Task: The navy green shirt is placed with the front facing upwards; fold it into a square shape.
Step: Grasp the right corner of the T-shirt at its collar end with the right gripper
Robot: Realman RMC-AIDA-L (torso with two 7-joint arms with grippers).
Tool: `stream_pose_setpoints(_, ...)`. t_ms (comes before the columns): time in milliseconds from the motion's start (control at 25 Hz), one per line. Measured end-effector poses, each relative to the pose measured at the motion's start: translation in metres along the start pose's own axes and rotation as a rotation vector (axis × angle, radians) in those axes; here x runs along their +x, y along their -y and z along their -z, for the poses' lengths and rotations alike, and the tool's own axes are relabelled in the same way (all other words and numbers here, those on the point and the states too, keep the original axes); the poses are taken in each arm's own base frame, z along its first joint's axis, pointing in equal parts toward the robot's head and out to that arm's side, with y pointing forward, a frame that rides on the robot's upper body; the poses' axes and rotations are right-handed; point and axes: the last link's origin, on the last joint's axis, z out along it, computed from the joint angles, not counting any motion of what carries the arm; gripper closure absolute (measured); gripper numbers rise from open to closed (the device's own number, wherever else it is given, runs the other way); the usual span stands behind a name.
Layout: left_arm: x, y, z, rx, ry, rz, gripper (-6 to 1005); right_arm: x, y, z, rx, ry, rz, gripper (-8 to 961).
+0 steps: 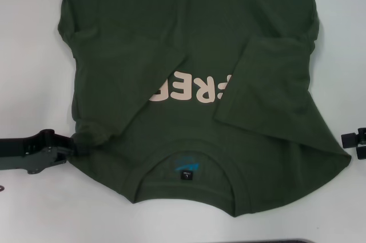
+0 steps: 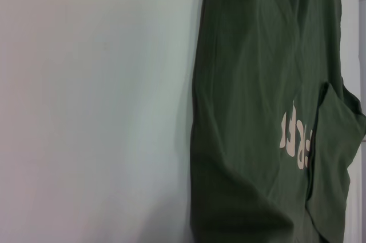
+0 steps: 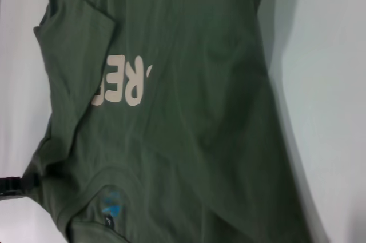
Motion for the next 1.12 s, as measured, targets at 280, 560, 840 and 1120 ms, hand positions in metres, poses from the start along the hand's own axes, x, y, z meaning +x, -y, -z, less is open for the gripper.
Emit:
stream_pose_setpoints(280,0.001,0.000,0.000,0.001,0.000,0.000,955,-0.001,0.000,-0.003,0.015,-0.012,-0.006,9)
stream_pose_setpoints(560,0.001,0.000,0.000,0.002,-0.001,0.001,955,-0.002,-0.002,-0.010,0.010,-0.021,0.000,9)
stream_pose_setpoints(840,0.001,0.000,0.001,0.003,-0.002,0.001,956,-0.002,-0.004,-0.015,0.008,-0.037,0.006,8)
stream_pose_setpoints(1120,0.001,0.000,0.001,0.003,-0.002,0.001,956,-0.001,-0.005,-0.017,0.005,-0.041,0.006,8)
